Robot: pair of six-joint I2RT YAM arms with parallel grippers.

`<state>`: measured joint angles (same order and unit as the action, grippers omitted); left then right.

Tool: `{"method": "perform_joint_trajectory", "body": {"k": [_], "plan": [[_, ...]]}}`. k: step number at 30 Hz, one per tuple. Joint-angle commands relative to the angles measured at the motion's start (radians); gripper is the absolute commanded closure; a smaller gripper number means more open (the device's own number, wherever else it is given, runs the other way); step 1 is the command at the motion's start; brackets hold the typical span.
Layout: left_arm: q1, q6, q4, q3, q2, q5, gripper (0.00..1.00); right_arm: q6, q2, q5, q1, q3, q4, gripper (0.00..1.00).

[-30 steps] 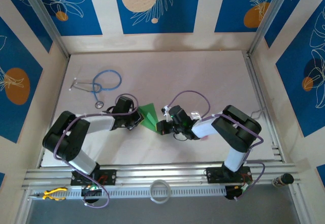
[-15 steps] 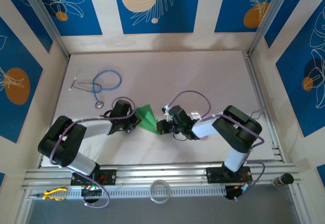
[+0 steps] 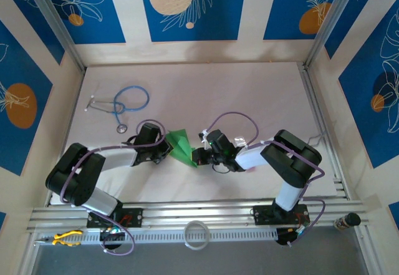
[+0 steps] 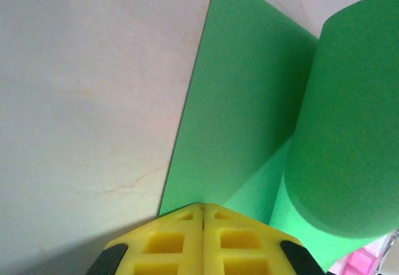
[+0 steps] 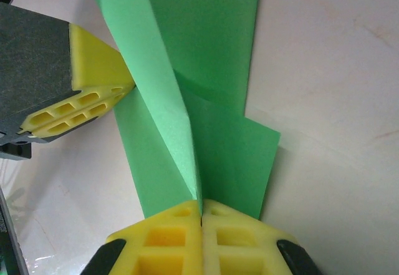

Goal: Fold a paper plane with a square sheet of paper (pick it up from the middle)
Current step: Fourth fold the wing at the center of the table.

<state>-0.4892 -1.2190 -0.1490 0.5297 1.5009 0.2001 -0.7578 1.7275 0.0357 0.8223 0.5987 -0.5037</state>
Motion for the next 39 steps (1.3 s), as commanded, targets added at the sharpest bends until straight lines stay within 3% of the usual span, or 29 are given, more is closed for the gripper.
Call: {"method": "perform_joint_trajectory", "body": {"k": [1, 15, 21, 27, 31, 39], "plan": [[-0.002, -0.015, 0.039, -0.021, -0.019, -0.052, 1.00, -0.014, 0.010, 0.026, 0.015, 0.025, 0.044, 0.96], [-0.009, -0.036, 0.005, -0.034, -0.033, -0.048, 1.00, 0.039, 0.032, 0.023, 0.038, 0.078, 0.113, 0.95], [-0.009, -0.031, 0.033, -0.048, -0.142, -0.090, 0.68, 0.168, 0.009, -0.006, 0.041, 0.099, 0.170, 0.95], [-0.005, 0.006, 0.100, -0.028, -0.259, -0.128, 0.47, 0.280, -0.004, -0.020, 0.047, 0.111, 0.183, 0.95], [0.009, 0.041, 0.148, 0.019, -0.256, -0.096, 0.36, 0.335, -0.008, -0.036, 0.053, 0.120, 0.191, 0.94], [0.034, 0.057, 0.200, 0.106, -0.141, -0.013, 0.36, 0.419, -0.013, -0.053, 0.064, 0.118, 0.168, 0.94]]}}
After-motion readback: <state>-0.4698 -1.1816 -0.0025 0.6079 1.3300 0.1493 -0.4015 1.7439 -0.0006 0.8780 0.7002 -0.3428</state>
